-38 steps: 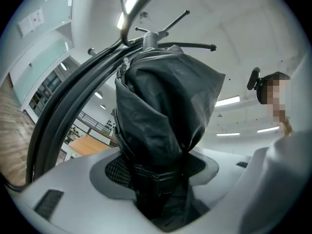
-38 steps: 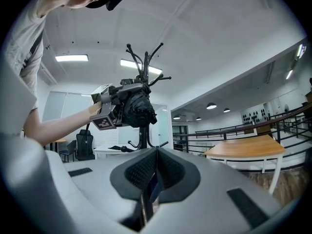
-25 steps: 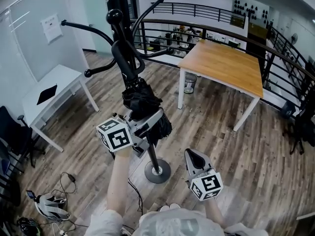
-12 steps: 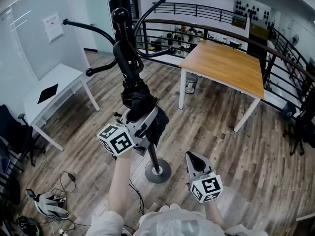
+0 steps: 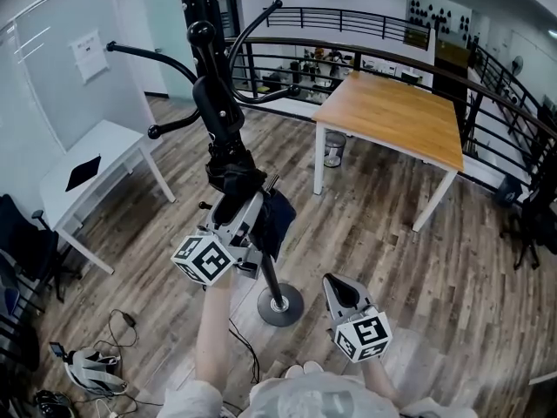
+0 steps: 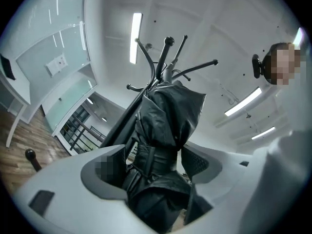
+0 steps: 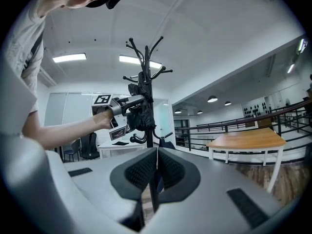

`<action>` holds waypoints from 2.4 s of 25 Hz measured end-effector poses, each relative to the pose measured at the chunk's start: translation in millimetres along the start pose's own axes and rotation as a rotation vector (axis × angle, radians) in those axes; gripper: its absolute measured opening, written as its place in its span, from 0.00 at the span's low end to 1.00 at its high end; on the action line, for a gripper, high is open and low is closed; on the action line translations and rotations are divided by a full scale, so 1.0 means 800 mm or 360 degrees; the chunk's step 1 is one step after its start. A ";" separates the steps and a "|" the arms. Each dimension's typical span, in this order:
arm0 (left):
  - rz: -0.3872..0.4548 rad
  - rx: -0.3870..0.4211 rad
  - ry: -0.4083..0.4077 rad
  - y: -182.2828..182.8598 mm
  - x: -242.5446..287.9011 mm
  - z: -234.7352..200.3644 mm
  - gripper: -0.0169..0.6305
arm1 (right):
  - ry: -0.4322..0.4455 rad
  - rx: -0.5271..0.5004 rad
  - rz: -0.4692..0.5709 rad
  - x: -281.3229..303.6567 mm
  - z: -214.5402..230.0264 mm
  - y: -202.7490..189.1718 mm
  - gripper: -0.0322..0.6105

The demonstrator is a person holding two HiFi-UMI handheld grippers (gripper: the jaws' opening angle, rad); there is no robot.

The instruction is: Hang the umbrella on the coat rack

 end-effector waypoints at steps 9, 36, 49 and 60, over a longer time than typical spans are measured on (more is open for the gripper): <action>0.0084 0.0076 0.0202 0.022 -0.036 0.013 0.54 | 0.0035 -0.0049 0.0037 -0.009 -0.010 0.012 0.10; 0.0126 0.1109 0.1048 0.002 -0.214 0.161 0.09 | 0.0231 -0.0300 0.0323 -0.010 -0.071 0.092 0.10; -0.0049 0.0964 0.1156 -0.059 -0.236 0.130 0.07 | 0.0167 -0.0272 0.0213 0.000 -0.071 0.067 0.10; -0.0057 0.0932 0.1161 -0.062 -0.234 0.118 0.07 | 0.0174 -0.0273 0.0201 0.011 -0.071 0.066 0.10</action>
Point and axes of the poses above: the fingertips, and each gripper's own axes: x forward along the fingers, z to its right, y out of its top, the point moved 5 cm from there along -x, backward along the fingers, and after that the axes turned 10 degrees about -z, right-handed, at the moved point
